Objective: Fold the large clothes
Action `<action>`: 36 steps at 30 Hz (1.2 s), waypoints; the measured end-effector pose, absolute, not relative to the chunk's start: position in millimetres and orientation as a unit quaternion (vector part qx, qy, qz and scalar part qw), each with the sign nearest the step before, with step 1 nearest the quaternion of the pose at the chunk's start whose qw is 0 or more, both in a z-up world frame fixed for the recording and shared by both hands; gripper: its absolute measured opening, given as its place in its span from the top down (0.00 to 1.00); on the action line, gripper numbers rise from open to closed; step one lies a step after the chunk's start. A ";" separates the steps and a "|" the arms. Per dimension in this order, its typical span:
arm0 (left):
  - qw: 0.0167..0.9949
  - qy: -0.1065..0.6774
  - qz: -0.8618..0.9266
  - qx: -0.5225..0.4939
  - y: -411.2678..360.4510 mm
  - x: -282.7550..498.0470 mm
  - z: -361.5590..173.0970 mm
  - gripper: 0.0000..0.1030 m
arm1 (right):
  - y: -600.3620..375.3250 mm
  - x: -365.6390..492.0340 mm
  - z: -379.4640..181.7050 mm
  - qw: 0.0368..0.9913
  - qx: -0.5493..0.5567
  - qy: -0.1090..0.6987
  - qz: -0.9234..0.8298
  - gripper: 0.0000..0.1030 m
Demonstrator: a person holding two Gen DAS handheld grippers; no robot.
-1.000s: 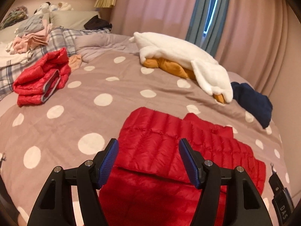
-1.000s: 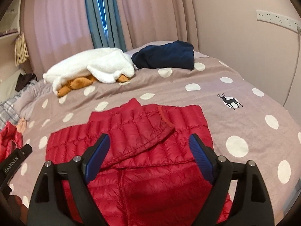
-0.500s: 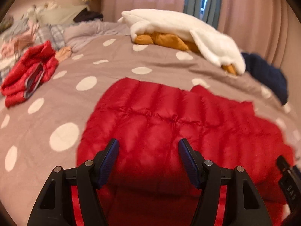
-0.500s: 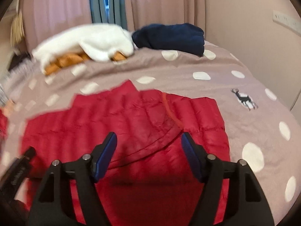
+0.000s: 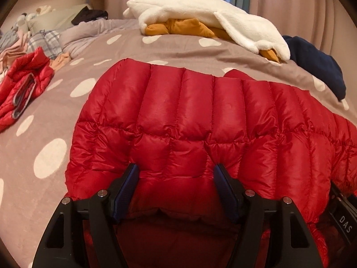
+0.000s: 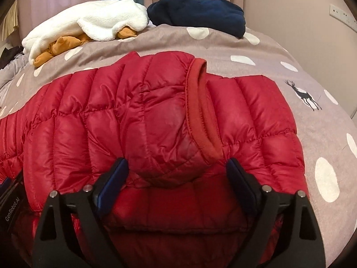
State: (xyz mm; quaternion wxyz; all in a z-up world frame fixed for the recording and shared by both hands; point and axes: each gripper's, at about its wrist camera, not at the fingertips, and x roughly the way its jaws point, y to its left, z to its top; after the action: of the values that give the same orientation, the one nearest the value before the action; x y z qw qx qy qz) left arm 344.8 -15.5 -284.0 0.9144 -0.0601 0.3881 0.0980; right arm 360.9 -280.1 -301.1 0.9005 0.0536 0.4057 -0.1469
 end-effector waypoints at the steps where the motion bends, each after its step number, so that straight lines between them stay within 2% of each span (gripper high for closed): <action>1: 0.914 0.389 0.098 -0.062 -15.1 345.5 -284.2 0.32 | -280.5 360.9 -301.7 0.900 0.055 0.407 -0.147 0.08; 8: 0.912 0.390 0.093 -0.084 -4.5 338.3 -278.8 0.28 | -283.2 357.6 -300.4 0.901 0.067 0.405 -0.141 0.06; 10: 0.910 0.392 0.103 -0.083 2.5 325.3 -269.4 0.28 | -286.8 346.5 -291.8 0.897 0.070 0.410 -0.147 0.11; 14: 0.927 0.345 0.104 -0.101 22.5 280.4 -245.6 0.28 | -298.3 302.0 -265.5 0.912 0.073 0.380 -0.136 0.14; 20: 0.921 0.349 0.138 -0.099 42.6 243.8 -241.2 0.28 | -331.6 238.8 -248.2 0.912 0.103 0.359 -0.171 0.14; 26: 0.917 0.350 0.138 -0.131 62.7 203.0 -244.7 0.28 | -353.2 188.1 -249.7 0.904 0.157 0.353 -0.181 0.14; 36: 0.903 0.347 0.152 -0.203 98.7 115.5 -251.2 0.28 | -357.3 95.3 -248.1 0.906 0.182 0.343 -0.169 0.13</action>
State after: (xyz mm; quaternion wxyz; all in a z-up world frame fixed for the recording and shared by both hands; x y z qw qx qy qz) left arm 115.5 98.7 -251.2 0.9028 -0.2027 0.3474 0.1522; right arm 95.3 -357.3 -248.1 0.9059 0.1819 0.3427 -0.1695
